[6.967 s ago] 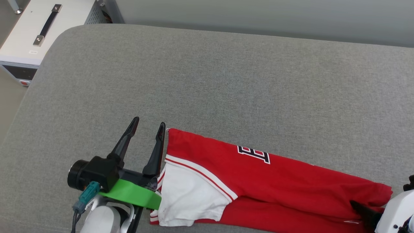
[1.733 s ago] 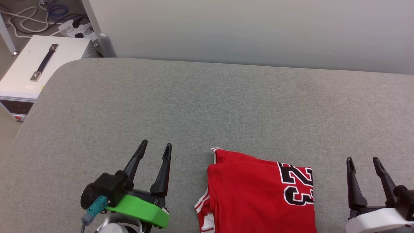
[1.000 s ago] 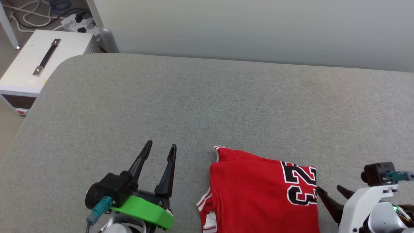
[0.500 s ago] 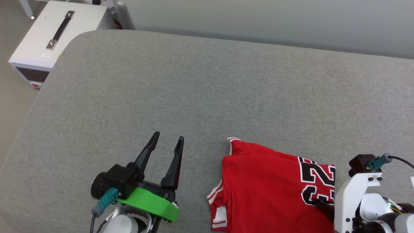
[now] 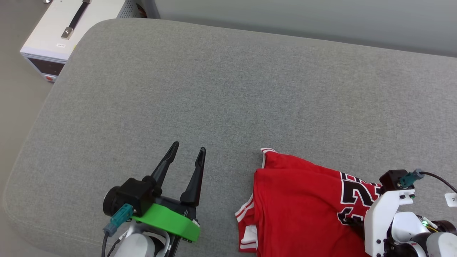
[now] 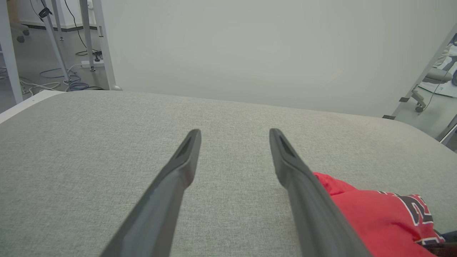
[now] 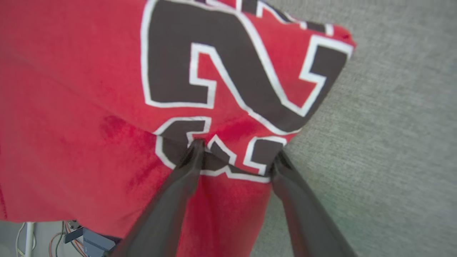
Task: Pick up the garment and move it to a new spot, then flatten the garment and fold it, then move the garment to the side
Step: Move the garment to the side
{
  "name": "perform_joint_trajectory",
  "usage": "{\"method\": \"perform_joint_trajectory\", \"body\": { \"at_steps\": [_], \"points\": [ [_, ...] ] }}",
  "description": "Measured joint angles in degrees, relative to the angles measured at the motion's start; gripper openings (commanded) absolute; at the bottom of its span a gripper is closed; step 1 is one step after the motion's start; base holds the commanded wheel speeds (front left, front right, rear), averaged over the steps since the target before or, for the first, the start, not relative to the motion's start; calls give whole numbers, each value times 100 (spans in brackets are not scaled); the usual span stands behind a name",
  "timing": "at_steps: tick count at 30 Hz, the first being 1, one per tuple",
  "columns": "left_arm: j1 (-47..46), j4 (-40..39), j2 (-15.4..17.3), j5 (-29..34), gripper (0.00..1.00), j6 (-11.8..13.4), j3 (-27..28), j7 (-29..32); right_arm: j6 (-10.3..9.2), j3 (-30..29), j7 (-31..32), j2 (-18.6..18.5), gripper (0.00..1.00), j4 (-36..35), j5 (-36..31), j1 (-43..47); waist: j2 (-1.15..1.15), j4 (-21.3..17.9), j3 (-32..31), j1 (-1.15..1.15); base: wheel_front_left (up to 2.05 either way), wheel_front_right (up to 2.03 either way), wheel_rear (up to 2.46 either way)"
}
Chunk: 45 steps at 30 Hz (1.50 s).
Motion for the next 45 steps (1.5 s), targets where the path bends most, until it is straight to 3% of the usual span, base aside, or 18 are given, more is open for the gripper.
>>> {"method": "perform_joint_trajectory", "body": {
  "at_steps": [7, 11, 23, 30, 34, 39, 45],
  "points": [
    [-1, 22, 7, -1, 100, 0, -19, 0, 2, 234, -438, -199, 0, 114, 37, -127, 0, -133, -95, 0, 0, 0, 0],
    [4, 54, 15, -35, 100, 0, -66, 0, 8, 560, -753, -521, 0, -15, -27, -160, 0, -261, -153, 0, 0, 0, 0],
    [-29, 93, 101, -59, 100, 0, -499, 0, 7, 1488, -1232, -2536, 0, -561, -310, -631, 0, -1013, -175, 0, 0, 0, 0],
    [-375, 23, 113, -11, 100, 0, -962, 0, 5, 1673, -1526, -3805, 0, -567, -302, -877, 0, -1565, 82, 0, 0, 0, 0],
    [-636, 5, 149, 20, 100, 0, -1247, 1, 7, 1688, -1893, -4270, 0, -353, -292, -1081, 0, -1836, 353, 0, 0, 0, 0],
    [-1035, -10, 308, 112, 100, 0, -1455, 0, 7, 1673, -2583, -4519, 0, 238, -348, -1597, 1, -2120, 772, 0, 0, 0, 0],
    [-1517, -132, 528, 247, 100, 0, -1693, 0, 7, 1347, -3232, -4354, 0, 1279, -548, -2312, 0, -2425, 1324, 1, 0, 0, 0]
  ]
}}
